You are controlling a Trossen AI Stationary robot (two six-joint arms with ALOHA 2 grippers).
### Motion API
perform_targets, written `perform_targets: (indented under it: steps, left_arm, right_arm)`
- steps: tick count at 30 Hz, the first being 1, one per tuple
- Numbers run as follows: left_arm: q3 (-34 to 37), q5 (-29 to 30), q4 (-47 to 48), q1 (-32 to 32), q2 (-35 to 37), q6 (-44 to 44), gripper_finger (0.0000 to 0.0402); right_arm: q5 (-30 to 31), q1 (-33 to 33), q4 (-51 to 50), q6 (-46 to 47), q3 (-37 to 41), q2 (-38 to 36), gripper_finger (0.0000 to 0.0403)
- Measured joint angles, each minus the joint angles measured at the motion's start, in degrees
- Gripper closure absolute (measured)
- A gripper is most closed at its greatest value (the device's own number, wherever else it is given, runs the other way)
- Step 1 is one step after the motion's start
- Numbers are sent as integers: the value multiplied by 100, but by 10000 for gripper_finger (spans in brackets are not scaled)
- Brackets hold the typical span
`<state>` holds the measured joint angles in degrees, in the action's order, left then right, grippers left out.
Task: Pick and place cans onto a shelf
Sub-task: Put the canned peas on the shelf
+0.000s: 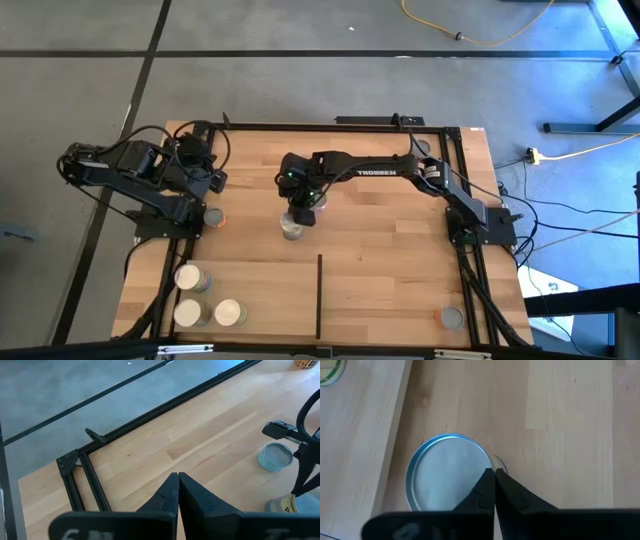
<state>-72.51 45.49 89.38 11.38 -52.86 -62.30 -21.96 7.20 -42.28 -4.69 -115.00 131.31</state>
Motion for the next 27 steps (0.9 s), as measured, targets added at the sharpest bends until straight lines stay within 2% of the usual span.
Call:
perform_targets:
  steps: [6,15,27]
  left_arm:
    - [0,0,0,0,0,6,401]
    - [0,3,0,0,-1,146,400]
    - [0,3,7,0,-2,187,399]
  right_arm:
    - [-13,0,11,0,0,0,378]
    - [-15,0,113,304,-133,0,373]
    - [-13,0,-321,101,-1296,4,372]
